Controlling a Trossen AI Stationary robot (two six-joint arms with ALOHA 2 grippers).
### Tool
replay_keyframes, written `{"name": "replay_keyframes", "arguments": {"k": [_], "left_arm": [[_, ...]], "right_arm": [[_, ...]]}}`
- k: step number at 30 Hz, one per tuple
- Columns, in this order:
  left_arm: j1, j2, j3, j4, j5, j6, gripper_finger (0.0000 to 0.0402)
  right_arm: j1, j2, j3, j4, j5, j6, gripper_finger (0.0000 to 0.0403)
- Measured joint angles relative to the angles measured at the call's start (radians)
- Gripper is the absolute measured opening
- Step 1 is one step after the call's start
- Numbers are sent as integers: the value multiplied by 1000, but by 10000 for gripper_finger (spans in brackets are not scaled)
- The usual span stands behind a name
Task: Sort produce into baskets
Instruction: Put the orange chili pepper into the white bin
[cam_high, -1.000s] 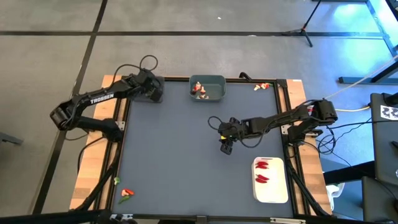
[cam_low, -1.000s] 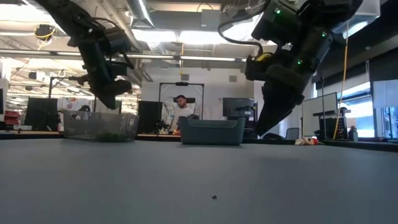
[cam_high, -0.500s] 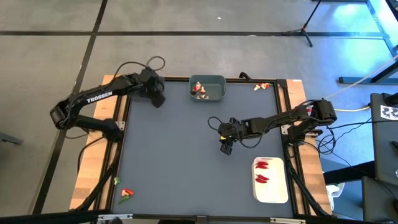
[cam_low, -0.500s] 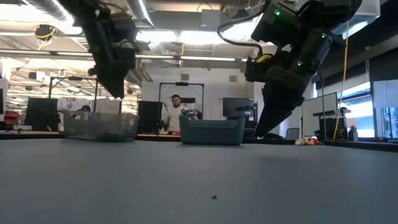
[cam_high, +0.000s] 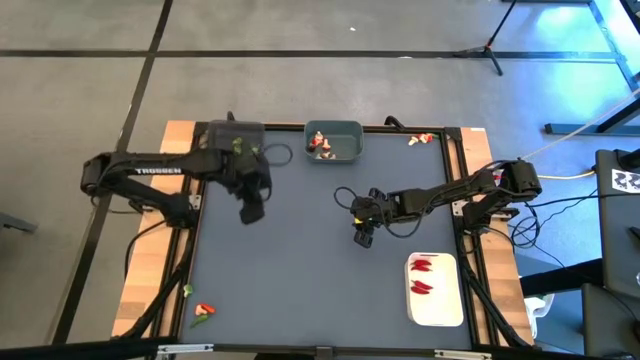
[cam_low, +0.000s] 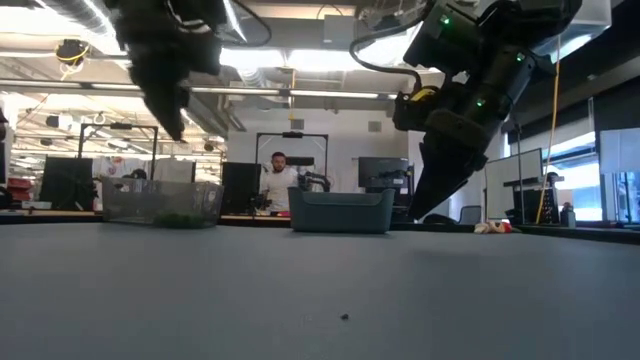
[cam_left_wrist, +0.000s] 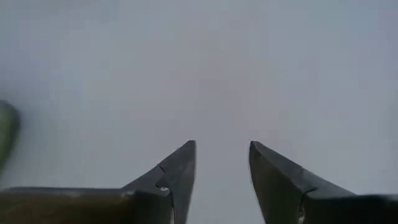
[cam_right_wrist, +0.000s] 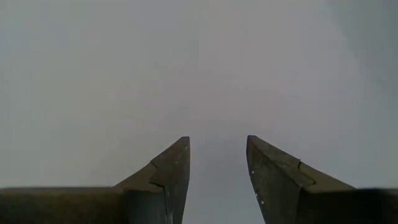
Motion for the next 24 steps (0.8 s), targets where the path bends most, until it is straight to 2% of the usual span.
{"name": "replay_keyframes", "arguments": {"k": [13, 16, 24], "left_arm": [[-426, 0, -5, -46, 88, -254, 143], [-518, 0, -5, -46, 89, -270, 143], [-684, 19, -6, -29, 72, -440, 143]], "right_arm": [[0, -1, 0, 51, -7, 0, 159], [0, -1, 0, 51, -7, 0, 159], [0, -1, 0, 51, 0, -6, 159]]}}
